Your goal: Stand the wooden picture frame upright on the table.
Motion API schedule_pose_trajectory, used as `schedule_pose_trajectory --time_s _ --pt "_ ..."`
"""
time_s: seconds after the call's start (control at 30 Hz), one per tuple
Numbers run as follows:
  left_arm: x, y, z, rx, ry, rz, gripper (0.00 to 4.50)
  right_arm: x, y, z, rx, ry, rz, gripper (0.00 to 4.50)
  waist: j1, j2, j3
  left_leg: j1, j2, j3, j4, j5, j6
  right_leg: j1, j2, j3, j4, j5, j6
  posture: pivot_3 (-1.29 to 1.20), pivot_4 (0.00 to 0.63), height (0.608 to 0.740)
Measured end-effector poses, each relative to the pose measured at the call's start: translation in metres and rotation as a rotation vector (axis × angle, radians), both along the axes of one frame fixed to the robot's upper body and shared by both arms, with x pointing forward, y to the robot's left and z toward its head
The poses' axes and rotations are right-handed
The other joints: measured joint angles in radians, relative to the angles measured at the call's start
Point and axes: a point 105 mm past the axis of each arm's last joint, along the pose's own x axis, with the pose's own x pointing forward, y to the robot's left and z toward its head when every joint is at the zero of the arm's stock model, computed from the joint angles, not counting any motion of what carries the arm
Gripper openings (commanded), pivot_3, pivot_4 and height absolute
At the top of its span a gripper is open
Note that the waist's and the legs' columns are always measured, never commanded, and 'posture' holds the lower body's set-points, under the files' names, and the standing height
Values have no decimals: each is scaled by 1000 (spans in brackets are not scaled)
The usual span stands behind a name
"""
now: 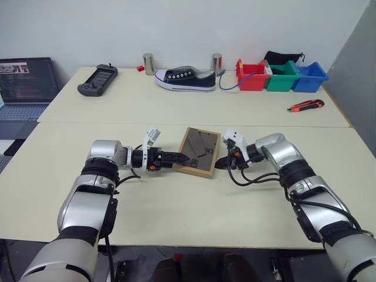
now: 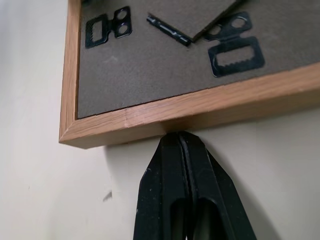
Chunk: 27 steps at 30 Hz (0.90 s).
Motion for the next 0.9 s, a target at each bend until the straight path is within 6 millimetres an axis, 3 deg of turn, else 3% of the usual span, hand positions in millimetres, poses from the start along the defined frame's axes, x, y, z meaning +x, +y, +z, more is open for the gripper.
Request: schedule_pose_trajectory --time_s 0.3,0.4,0.77,0.9 --pt "0 -1 -1 -1 -3 0 4500 0 3 0 -1 -13 5 25 0 0 0 0 0 0 0 0 0 0 0 0 0 0 0 0 150 740" --pt "1 -1 -1 -3 -8 10 4104 1 2 0 -2 -15 6 0 0 0 0 0 0 0 0 0 0 0 0 0 0 0 0 0 150 740" --pt "-1 -1 -10 10 8 20 1969 0 -2 0 -3 -14 11 0 0 0 0 0 0 0 -1 0 0 0 0 0 0 0 0 0 150 740" --pt "0 -1 -6 -31 2 35 1540 -1 -4 -2 -4 -11 8 0 2 0 0 0 0 0 0 0 0 0 0 0 0 0 0 0 150 740"
